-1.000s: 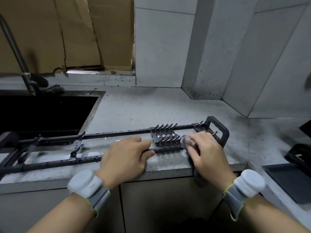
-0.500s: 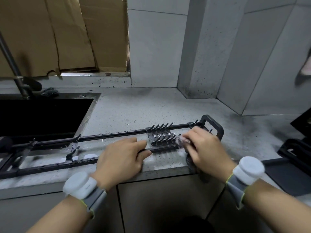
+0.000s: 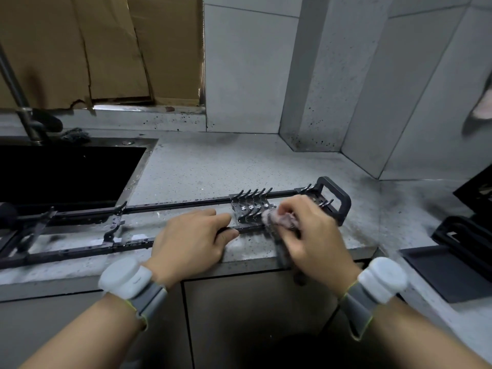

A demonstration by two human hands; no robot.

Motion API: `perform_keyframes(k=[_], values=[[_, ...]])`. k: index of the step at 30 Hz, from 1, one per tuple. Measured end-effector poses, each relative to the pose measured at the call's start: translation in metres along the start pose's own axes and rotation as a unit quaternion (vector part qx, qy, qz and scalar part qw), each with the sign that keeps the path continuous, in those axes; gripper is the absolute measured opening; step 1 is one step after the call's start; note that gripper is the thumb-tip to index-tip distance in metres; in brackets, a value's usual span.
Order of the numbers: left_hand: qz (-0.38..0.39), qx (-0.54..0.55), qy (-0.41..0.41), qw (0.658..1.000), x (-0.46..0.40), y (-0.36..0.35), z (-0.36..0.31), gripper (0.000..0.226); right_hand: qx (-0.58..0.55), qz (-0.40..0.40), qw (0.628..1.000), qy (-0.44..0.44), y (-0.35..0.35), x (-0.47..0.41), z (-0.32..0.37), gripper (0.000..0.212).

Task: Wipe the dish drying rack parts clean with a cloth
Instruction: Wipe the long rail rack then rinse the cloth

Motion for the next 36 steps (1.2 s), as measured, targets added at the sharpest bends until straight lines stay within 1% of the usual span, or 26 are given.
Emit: perform_keyframes(k=[3,7,10,13,18,21,23,25,27,30,33,36], values=[[-0.004,-0.005,-0.004,1.000,-0.001,0.002,-0.001,0.037,-0.015,-0.001,0.999,0.049,-0.024,0.002,0.026,0.013],[-0.017,-0.002,-0.020,1.000,0.001,0.002,-0.003,0.036,0.017,-0.022,0.998,0.060,-0.043,0.004,0.031,0.013],[-0.023,-0.003,-0.032,0.999,0.001,-0.002,-0.002,0.035,0.046,-0.019,0.995,0.091,-0.045,0.007,0.032,0.016],[-0.023,0.000,-0.032,0.999,0.001,-0.002,0.002,0.036,0.079,0.001,0.991,0.112,-0.035,0.007,0.019,0.019],[-0.027,0.008,-0.027,0.999,0.000,-0.003,0.003,0.037,0.111,0.014,0.991,0.067,-0.016,0.003,-0.016,0.011],[-0.022,0.010,-0.035,0.999,-0.001,-0.004,0.000,0.037,0.077,0.007,0.995,0.066,-0.017,-0.001,0.005,0.011],[-0.020,0.011,-0.037,0.999,0.000,-0.005,0.001,0.037,0.051,0.014,0.995,0.082,-0.032,0.002,0.030,0.014],[-0.023,0.010,-0.041,0.999,0.000,-0.004,0.001,0.036,0.041,0.025,0.995,0.090,-0.045,0.006,0.039,0.017],[-0.020,0.007,-0.038,0.999,0.000,-0.005,0.002,0.037,0.048,0.024,0.995,0.087,-0.044,0.006,0.027,0.015],[-0.015,-0.004,-0.031,0.999,0.000,-0.005,0.003,0.039,0.064,0.015,0.995,0.070,-0.026,0.005,-0.001,0.014],[-0.012,-0.010,-0.022,1.000,0.000,-0.002,0.002,0.040,0.100,0.028,0.993,0.060,-0.017,0.002,-0.021,0.014],[0.001,-0.010,-0.019,1.000,0.001,-0.003,0.001,0.040,0.134,0.032,0.990,0.031,-0.007,-0.007,-0.042,0.018]])
Point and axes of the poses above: each hand's wrist, its own x-axis away from the middle knuckle, its own y-axis out of the back of the hand, z = x × y, the point moved 10 cm from there along -x, towards the middle knuckle, and after that the axes turned 8 degrees about -z, right-handed, at the moved point
